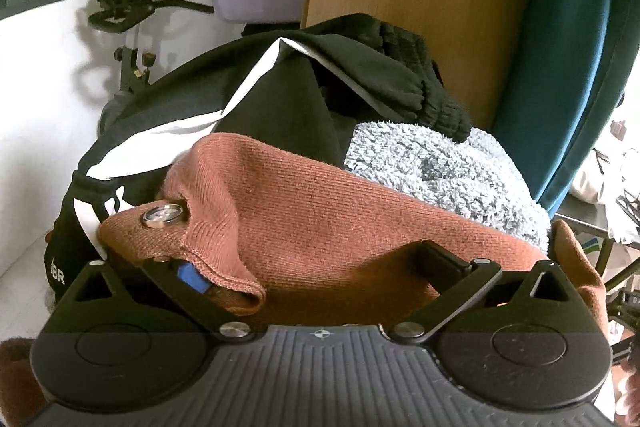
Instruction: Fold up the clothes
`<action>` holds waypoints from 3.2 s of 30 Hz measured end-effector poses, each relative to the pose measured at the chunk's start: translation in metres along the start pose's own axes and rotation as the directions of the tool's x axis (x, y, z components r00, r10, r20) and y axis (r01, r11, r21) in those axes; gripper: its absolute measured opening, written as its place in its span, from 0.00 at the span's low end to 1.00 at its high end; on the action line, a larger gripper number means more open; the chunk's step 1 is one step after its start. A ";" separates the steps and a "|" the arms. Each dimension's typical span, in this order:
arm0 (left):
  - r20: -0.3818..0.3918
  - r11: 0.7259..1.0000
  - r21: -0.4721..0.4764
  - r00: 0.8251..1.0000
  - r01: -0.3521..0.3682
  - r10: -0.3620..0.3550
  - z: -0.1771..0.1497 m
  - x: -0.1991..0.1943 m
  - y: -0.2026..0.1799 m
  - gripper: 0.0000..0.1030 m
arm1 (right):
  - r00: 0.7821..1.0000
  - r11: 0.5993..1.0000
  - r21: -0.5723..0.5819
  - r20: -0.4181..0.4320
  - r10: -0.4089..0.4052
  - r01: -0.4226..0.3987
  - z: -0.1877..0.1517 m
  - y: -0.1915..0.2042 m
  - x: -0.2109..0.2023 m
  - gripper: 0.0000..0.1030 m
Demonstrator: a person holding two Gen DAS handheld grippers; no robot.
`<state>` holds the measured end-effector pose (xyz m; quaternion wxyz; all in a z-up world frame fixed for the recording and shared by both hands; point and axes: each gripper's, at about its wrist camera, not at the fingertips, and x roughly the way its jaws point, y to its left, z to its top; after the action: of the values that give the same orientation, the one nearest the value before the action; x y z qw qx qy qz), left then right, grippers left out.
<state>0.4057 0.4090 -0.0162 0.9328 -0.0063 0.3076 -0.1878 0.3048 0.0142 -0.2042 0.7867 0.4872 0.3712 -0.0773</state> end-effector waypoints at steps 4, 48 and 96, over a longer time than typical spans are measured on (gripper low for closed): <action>0.001 1.000 0.000 1.000 -0.009 0.009 0.001 0.001 -0.002 1.00 | 0.996 0.996 0.018 -0.026 0.089 -0.088 0.009 0.000 0.004 0.40; 0.028 1.000 -0.019 1.000 -0.010 0.011 -0.003 0.000 -0.002 1.00 | 0.997 0.992 -0.100 -0.024 0.074 -0.076 0.010 0.041 -0.004 0.14; -0.057 0.988 0.155 0.998 -0.005 0.014 0.005 -0.025 -0.025 0.68 | 0.975 0.826 -0.519 -0.082 0.208 -0.220 -0.028 0.131 -0.025 0.46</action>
<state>0.3813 0.3945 0.0056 0.9220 0.0732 0.3189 -0.2069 0.3356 0.0985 -0.1017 0.8893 0.2930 0.3298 0.1208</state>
